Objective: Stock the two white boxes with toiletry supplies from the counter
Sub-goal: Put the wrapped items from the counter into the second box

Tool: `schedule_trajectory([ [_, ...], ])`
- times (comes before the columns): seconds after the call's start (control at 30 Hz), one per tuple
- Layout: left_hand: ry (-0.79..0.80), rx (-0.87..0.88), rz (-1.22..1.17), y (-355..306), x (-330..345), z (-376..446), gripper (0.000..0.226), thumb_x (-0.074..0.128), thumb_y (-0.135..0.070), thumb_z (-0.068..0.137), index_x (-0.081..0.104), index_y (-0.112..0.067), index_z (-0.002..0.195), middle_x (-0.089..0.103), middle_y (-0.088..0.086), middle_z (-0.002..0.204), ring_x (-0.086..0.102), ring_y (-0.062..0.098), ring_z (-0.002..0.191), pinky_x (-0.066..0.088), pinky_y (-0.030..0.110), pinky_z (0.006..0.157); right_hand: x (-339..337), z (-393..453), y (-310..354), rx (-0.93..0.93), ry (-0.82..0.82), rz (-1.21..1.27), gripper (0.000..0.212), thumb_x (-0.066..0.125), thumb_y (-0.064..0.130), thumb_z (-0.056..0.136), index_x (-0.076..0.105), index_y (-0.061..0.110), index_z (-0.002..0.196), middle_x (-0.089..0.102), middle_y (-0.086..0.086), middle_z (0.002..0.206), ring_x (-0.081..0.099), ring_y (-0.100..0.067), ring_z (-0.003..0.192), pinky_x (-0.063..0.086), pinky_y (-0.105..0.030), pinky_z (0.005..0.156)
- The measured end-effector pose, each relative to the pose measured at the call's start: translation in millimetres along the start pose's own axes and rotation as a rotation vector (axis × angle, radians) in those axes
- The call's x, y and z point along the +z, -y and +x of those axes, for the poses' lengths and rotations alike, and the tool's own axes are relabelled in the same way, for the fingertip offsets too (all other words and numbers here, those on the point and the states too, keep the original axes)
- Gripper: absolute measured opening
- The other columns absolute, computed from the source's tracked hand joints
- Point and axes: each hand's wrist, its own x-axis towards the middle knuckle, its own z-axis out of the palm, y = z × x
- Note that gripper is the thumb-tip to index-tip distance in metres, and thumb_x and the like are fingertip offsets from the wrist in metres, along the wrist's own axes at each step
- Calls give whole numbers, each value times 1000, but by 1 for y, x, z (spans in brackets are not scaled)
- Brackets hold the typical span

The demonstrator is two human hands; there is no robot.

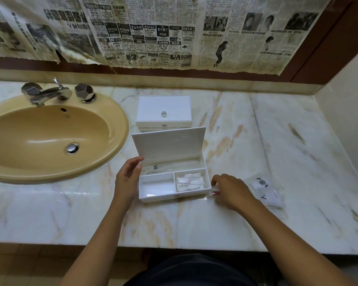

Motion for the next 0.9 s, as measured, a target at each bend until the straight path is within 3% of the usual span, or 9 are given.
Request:
schedule_trajectory([
  [0.17, -4, -5, 14, -1, 0, 0, 21, 50, -16, 101, 63, -22, 116, 63, -6, 115, 57, 4, 107, 41, 10, 88, 11, 2, -4, 39, -63, 47, 17, 59, 21, 90, 60, 20, 106, 61, -2, 108, 57, -23, 97, 32, -25, 67],
  [0.33, 2, 6, 10, 1, 0, 1, 21, 50, -15, 101, 64, -21, 115, 64, -8, 115, 57, 0, 107, 41, 3, 85, 8, 6, -6, 63, -149, 88, 16, 54, 16, 92, 64, 18, 105, 65, -1, 104, 56, -20, 87, 34, -24, 66],
  [0.43, 1, 5, 9, 1, 0, 1, 21, 50, -15, 101, 64, -20, 115, 64, -8, 115, 57, 0, 107, 41, 1, 84, -1, 8, -5, 56, -256, 147, 16, 53, 17, 94, 65, 18, 105, 66, -1, 103, 60, -21, 90, 36, -24, 66],
  [0.7, -1, -3, 7, 1, 0, 1, 21, 50, -14, 101, 64, -20, 116, 64, -7, 114, 57, -2, 105, 41, 0, 83, -32, -5, 34, -224, -617, 302, 9, 62, 18, 91, 67, 12, 94, 63, -3, 85, 58, -23, 77, 50, -35, 65],
  [0.8, -5, -1, 6, 1, 0, 1, 21, 50, -13, 100, 64, -19, 115, 64, -7, 114, 58, -5, 104, 40, -1, 82, -30, -10, 51, -348, -599, 280, 4, 65, 13, 87, 68, 13, 90, 63, -1, 83, 58, -21, 78, 50, -33, 64],
  [0.9, -3, 8, 7, 1, 0, 0, 21, 51, -14, 100, 65, -22, 113, 65, -9, 113, 57, -8, 104, 40, 1, 85, -19, -12, 59, -378, -456, 211, 13, 58, 10, 89, 68, 13, 97, 62, -1, 92, 57, -20, 90, 47, -28, 69],
])
